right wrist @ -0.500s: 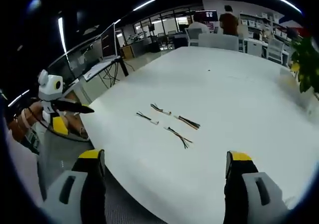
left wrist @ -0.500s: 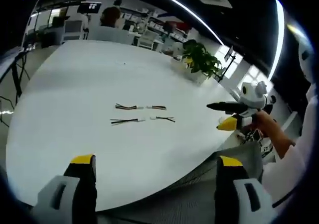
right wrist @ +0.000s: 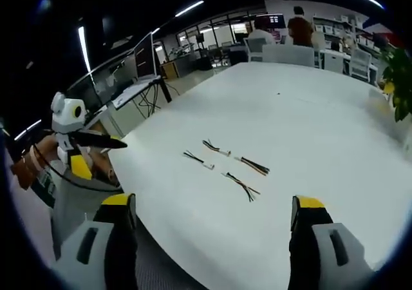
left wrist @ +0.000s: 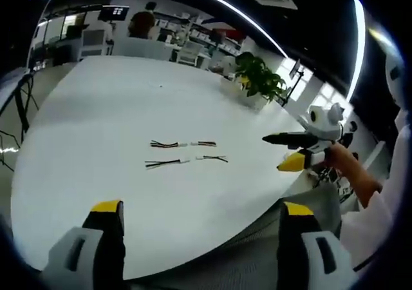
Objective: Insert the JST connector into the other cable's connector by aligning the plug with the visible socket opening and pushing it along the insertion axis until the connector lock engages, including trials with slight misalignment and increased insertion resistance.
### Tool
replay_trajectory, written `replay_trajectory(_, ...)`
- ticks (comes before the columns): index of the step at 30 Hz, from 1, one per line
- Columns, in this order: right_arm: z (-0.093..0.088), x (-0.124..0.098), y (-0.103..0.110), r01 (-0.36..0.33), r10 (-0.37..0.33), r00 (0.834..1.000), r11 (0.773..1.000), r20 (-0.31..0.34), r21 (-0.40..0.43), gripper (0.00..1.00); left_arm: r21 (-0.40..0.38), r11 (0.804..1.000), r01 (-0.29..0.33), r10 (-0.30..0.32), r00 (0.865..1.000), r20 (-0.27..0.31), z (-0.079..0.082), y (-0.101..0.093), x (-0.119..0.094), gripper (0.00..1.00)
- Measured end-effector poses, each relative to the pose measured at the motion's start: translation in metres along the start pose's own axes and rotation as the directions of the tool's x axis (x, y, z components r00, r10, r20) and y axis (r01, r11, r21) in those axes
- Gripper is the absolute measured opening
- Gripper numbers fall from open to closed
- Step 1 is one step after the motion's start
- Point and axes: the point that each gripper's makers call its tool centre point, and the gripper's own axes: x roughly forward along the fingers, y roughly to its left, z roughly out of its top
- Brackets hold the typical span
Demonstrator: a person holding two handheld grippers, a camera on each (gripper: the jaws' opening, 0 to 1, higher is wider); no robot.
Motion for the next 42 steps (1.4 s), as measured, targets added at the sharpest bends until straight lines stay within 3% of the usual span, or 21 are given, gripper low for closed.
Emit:
replay_trajectory(13,0.015,0.011,-0.001,-0.001,0.001,1.000,1.000,0.023,-0.006,0.95,0.006,1.000,0.012,-0.012,1.000,0.002,0.002,0.003,0.000,0.97)
replay_trajectory(16,0.026,0.009,0.000,-0.002,0.003,0.998,1.000,0.061,-0.020,0.94,0.003,1.000,0.009,-0.009,1.000,0.004,0.005,0.004,0.001,0.96)
replay_trajectory(25,0.040,0.007,-0.002,0.005,-0.001,0.997,0.999,0.080,-0.048,0.94,0.054,0.998,-0.010,0.009,1.000,0.012,0.018,0.008,0.004,0.96)
replay_trajectory(36,0.037,0.009,-0.001,0.008,-0.004,0.998,0.997,0.057,-0.071,0.93,0.086,0.996,-0.031,0.031,0.999,-0.006,0.014,0.011,0.008,0.96)
replay_trajectory(42,0.036,0.008,-0.003,0.015,-0.012,0.999,0.998,0.053,-0.065,0.93,0.171,0.982,-0.086,0.092,0.995,-0.032,0.018,0.023,0.011,0.95)
